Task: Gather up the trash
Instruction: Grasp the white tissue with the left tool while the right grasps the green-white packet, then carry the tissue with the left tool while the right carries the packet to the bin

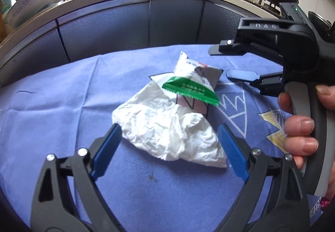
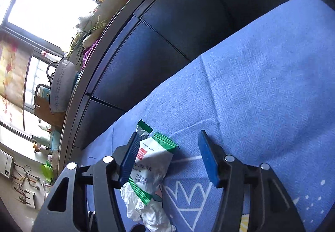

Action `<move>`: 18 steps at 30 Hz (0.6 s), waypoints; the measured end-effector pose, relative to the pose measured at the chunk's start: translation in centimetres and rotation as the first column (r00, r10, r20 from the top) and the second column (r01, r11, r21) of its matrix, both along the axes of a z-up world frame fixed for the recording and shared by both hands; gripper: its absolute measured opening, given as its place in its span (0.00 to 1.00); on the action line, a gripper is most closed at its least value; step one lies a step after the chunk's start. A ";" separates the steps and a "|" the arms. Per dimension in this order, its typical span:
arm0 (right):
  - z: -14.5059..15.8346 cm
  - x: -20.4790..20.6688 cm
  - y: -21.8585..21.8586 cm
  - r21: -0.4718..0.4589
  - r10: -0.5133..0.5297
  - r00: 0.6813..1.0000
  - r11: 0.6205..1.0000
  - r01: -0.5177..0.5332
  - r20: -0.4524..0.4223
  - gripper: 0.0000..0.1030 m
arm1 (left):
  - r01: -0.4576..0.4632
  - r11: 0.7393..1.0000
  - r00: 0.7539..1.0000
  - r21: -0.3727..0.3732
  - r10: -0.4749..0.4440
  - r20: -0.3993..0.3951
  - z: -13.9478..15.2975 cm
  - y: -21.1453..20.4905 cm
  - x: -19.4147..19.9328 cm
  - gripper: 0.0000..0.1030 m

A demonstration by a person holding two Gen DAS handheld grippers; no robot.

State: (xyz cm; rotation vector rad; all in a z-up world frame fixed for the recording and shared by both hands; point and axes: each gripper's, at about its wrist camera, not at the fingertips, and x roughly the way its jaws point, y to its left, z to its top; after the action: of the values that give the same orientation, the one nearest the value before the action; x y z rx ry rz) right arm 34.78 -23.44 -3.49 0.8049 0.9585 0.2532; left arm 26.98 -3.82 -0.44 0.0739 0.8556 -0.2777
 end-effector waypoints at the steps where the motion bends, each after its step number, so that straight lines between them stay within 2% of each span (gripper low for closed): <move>1: -0.2 0.2 0.4 0.015 0.011 1.000 1.000 -0.011 -0.006 0.55 | -0.006 1.000 1.000 0.003 0.006 -0.003 -0.2 0.0 0.1 0.83; 2: -0.3 0.3 0.7 0.025 0.026 1.000 0.999 -0.026 -0.007 0.55 | -0.011 1.000 1.000 0.001 0.011 -0.008 -0.4 0.2 0.2 0.68; 3: -0.3 0.1 1.2 0.020 0.045 0.999 0.999 -0.045 -0.004 0.46 | -0.012 1.000 1.000 0.000 0.012 -0.022 -0.6 0.3 0.2 0.57; 4: -0.1 -0.4 1.8 0.013 0.060 0.998 0.998 -0.060 0.004 0.36 | -0.013 1.000 0.999 -0.005 0.013 -0.045 -0.9 0.6 0.3 0.34; 5: 0.2 -0.9 2.3 0.001 0.080 0.997 0.997 -0.080 0.016 0.19 | -0.017 1.000 0.998 -0.016 0.016 -0.062 -1.1 1.1 0.0 0.22; 8: 1.1 -3.4 2.8 -0.034 0.107 0.993 0.994 -0.106 0.052 0.10 | -0.029 0.996 0.997 -0.081 0.024 -0.069 -0.8 3.0 -1.4 0.14; 14: 2.4 -11.8 1.9 -0.038 0.139 0.985 0.990 -0.136 0.104 0.06 | -0.036 0.986 0.998 -0.161 0.027 -0.062 -0.1 6.4 -7.6 0.13; 18: 1.8 -18.1 0.9 -0.037 0.147 0.983 0.989 -0.144 0.106 0.06 | -0.035 0.983 0.997 -0.180 0.022 -0.072 -0.4 7.5 -12.0 0.13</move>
State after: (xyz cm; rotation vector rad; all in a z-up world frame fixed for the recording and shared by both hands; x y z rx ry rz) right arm 16.70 -22.53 -1.64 0.6886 0.9172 0.4048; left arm 14.96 3.66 -0.82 -0.1186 0.8966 -0.3316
